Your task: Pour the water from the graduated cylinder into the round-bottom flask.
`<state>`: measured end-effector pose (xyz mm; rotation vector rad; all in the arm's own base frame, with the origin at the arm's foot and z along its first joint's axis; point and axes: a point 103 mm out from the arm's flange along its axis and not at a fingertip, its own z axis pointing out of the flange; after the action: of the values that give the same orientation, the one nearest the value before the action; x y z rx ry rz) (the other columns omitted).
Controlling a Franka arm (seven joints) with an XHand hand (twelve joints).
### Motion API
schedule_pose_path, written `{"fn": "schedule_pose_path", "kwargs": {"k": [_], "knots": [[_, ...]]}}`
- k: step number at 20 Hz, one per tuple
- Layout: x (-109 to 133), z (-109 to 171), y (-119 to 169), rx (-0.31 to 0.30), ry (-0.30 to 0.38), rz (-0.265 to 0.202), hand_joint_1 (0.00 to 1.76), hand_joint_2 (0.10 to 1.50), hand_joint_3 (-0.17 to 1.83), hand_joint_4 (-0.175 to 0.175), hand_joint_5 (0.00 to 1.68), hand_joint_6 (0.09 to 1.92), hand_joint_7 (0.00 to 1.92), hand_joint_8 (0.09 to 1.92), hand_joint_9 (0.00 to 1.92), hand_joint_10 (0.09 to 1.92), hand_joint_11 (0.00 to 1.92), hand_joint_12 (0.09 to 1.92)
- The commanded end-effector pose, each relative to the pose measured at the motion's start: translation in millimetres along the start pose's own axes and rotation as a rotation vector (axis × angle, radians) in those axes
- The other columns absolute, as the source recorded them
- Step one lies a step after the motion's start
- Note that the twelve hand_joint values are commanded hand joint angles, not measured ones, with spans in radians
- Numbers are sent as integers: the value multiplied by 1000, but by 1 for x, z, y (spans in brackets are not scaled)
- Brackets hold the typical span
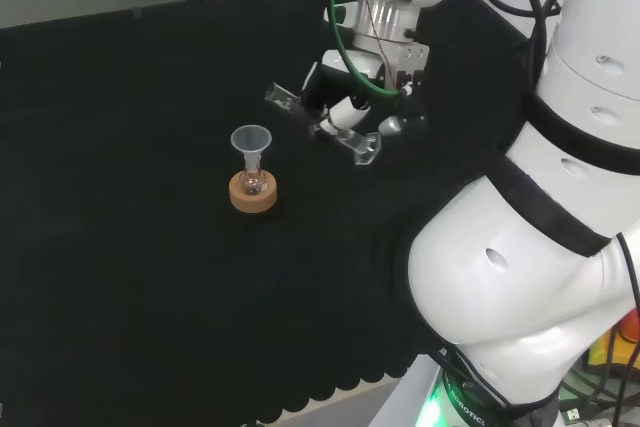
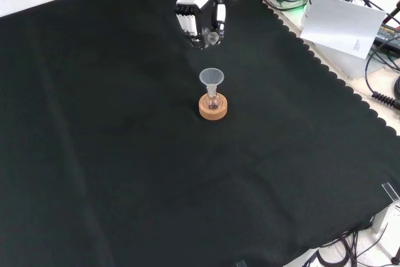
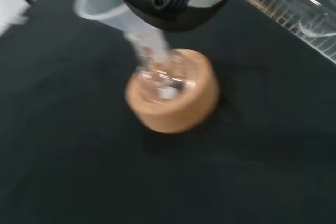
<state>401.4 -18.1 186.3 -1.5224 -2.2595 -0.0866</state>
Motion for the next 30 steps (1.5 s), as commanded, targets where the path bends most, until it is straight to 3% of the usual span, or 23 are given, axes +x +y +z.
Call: {"fn": "schedule_pose_path", "kwargs": {"k": [1, 10, 30], "knots": [[-15, -10, -7, 32, -119, 44, 1321, 1019, -175, -175, 1493, 87, 1569, 87, 1765, 87, 1407, 611], [-7, -12, -4, 69, -146, 36, 1321, 1019, -175, -175, 1494, 87, 1570, 87, 1767, 87, 1410, 607], [12, -8, 8, 207, -298, 50, 1321, 1019, -175, -175, 1496, 87, 1570, 87, 1771, 87, 1414, 598]]}}
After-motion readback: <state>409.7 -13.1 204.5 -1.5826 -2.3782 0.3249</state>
